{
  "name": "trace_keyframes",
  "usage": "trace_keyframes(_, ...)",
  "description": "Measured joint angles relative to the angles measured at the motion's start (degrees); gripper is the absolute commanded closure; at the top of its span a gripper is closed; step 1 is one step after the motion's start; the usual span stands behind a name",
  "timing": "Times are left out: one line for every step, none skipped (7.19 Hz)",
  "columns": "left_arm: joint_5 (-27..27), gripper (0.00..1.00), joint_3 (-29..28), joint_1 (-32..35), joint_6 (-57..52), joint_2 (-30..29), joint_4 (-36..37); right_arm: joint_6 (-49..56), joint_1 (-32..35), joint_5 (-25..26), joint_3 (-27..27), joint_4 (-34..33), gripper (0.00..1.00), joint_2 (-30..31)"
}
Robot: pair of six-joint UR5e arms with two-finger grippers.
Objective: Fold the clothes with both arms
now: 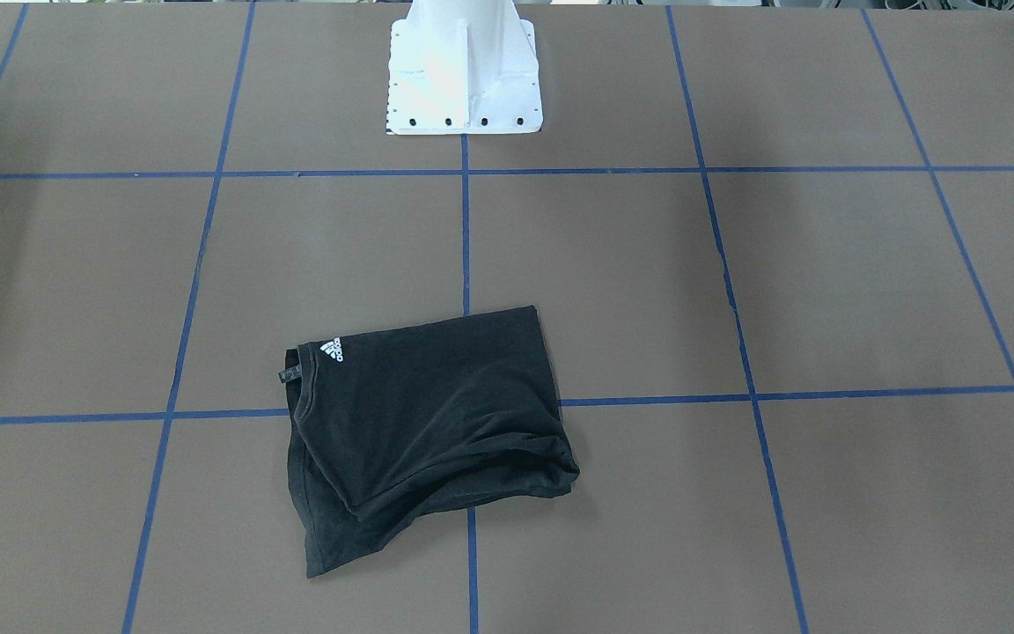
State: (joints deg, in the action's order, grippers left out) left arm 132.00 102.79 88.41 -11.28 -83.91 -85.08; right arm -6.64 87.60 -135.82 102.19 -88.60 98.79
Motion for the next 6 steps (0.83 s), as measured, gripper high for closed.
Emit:
trace_keyframes(0.0,0.00,-1.2,0.0,0.0,0.0,-1.8,-0.1,-0.1,0.1,-1.5,0.2,0.00,-1.3)
trace_keyframes(0.0,0.00,-2.0,0.0,0.0,-0.1,-3.0,-0.1,-0.3,0.3,-2.3,0.2,0.00,-2.2)
trace_keyframes(0.0,0.00,-2.4,0.0,0.1,-0.1,-3.6,-0.9,-0.9,0.8,-2.7,0.3,0.00,-3.0)
trace_keyframes(0.0,0.00,-2.5,0.0,0.1,-0.1,-3.8,-3.1,-1.9,2.0,-3.1,0.4,0.00,-4.0)
trace_keyframes(0.0,0.00,-2.6,0.0,0.1,-0.1,-3.8,-5.4,-3.0,3.2,-3.6,0.5,0.00,-5.0)
trace_keyframes(0.0,0.00,-2.6,0.0,0.1,-0.1,-3.9,-6.6,-3.6,3.8,-4.8,0.5,0.00,-6.2)
